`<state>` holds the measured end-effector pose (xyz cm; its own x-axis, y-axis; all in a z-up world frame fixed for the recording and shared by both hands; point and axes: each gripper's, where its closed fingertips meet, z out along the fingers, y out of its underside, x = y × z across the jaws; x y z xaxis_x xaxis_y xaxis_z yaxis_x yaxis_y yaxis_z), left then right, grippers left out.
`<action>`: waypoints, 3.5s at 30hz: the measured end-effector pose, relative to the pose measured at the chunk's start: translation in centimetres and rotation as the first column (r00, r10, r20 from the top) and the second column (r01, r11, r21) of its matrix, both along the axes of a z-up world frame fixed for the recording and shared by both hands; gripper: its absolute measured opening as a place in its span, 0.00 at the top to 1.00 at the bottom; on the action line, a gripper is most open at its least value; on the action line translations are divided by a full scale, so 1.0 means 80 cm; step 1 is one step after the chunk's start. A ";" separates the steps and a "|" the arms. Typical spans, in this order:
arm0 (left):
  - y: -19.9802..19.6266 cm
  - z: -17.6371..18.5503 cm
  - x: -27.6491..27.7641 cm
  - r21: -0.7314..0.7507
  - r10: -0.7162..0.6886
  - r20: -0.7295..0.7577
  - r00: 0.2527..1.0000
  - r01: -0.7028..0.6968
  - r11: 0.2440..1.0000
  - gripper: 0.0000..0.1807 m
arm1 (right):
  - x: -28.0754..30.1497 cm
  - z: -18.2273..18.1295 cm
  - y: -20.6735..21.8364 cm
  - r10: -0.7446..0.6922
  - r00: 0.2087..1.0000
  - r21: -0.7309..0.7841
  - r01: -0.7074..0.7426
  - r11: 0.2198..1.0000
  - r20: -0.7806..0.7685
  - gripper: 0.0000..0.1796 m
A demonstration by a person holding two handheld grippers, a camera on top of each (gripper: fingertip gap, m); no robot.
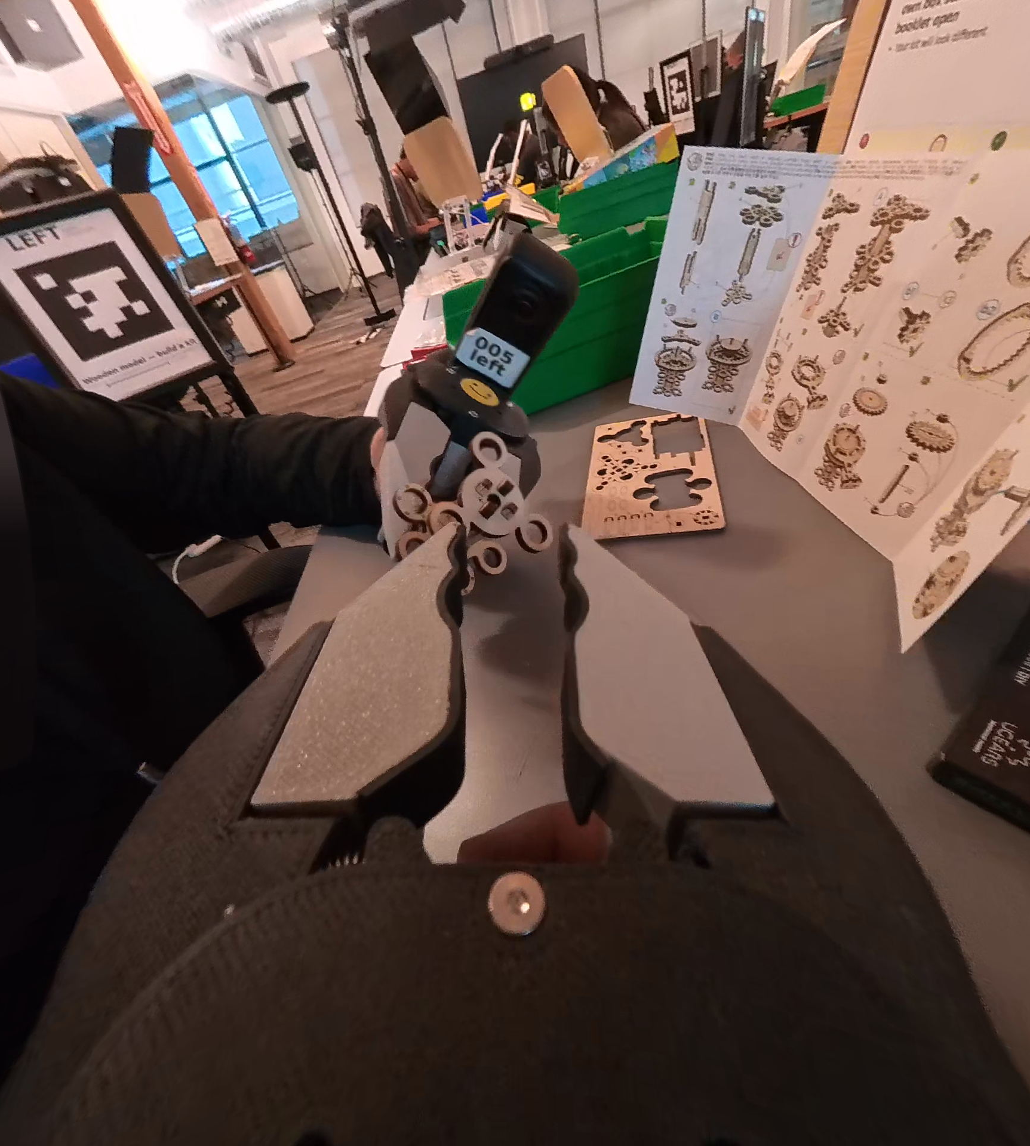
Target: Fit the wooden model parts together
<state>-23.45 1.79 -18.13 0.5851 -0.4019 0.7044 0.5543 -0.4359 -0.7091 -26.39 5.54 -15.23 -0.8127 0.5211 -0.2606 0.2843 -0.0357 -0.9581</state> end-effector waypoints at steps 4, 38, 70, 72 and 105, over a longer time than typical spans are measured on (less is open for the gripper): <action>-0.003 0.008 0.002 0.026 -0.026 0.040 0.999 0.025 0.999 0.90 | 0.006 0.008 -0.004 0.022 1.000 -0.019 -0.022 1.000 -0.019 0.88; 0.027 -0.024 -0.030 0.171 0.319 -0.681 0.659 -0.281 0.944 0.90 | -0.011 -0.011 -0.026 -0.088 0.992 0.067 0.094 0.993 -0.089 0.87; 0.000 -0.047 -0.102 0.053 0.310 -0.719 0.622 -0.396 0.917 0.76 | -0.023 -0.064 -0.014 -0.148 0.977 0.402 0.200 0.894 -0.156 0.89; 0.000 -0.050 -0.104 0.041 0.307 -0.729 0.612 -0.409 0.912 0.77 | -0.023 -0.064 -0.014 -0.148 0.978 0.393 0.196 0.898 -0.149 0.90; -0.457 0.002 -0.382 -0.182 0.211 -0.948 0.237 -0.952 0.247 0.71 | -0.057 -0.088 0.004 -0.276 0.960 0.426 0.228 0.875 0.052 0.87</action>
